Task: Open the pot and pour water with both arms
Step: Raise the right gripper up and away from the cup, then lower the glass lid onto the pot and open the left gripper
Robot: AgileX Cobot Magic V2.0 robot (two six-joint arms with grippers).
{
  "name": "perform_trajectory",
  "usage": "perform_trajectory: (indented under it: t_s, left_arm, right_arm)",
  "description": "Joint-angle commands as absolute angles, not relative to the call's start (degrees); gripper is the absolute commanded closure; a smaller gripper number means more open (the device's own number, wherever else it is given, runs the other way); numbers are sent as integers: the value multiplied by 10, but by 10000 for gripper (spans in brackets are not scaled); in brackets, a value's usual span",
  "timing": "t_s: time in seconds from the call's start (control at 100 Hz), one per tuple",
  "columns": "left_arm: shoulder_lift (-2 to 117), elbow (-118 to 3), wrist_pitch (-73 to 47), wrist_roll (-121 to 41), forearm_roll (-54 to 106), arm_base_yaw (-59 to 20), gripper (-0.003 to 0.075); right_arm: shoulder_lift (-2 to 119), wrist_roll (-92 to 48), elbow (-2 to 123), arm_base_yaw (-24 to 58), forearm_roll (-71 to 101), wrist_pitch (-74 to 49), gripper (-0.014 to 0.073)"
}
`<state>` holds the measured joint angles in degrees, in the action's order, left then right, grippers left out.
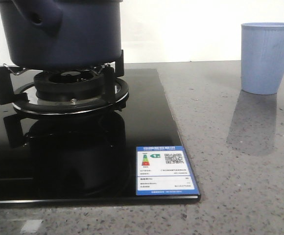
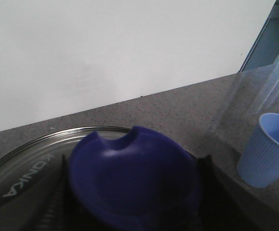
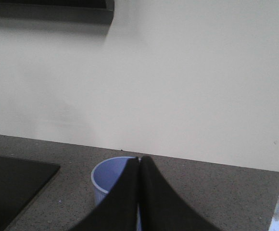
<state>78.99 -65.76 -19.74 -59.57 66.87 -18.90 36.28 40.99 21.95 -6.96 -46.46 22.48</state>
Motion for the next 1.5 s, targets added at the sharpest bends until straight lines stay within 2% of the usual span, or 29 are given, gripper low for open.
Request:
perform_trajectory:
  t_s: [0.0,0.51,0.56,0.68,0.75,0.96,1.21,1.31,1.38,1.45,1.49]
  left_arm:
    - [778,-679,-174,-599,693,-194,323]
    - [786,-679,-183,-599,691,-194,313]
    - [786,-679,-187,-599,691,-194,285]
    - [786,-679,-193,-599,690,-194,134]
    - [786,-679,-193,-599,691,-194,87]
    - [763,-679,-195,-599,692,-194,90]
    - [673,-679,-185,-599,668,-169,94]
    - [641,-679,-185,-599,650,-148,134]
    - [620,-679,-185,-599,645,-129,216]
    - [600,-678,-187,-598,645,-108,358]
    - [587,-677,-190,-598,644,-97,468]
  right_arm:
    - [361,409,239,-73,-450,249,664]
    - [361,409,239,-73,-450,249,664]
    - [361,409,239,-73,-450,249,664]
    - [361,409,239,-73,-450,249,664]
    - [361,409,239,-73,-450,249,664]
    - [361,409,239,-73,-450,249,664]
    - [361,409,239,-73,-450,249,664]
    - [361,409,239,-73,-450,252,664]
    - [361,410,239,-73,-450,252,664]
    - [361,413,239,-73,-455,248,664]
    - [361,418,239,-72,-455,242,664]
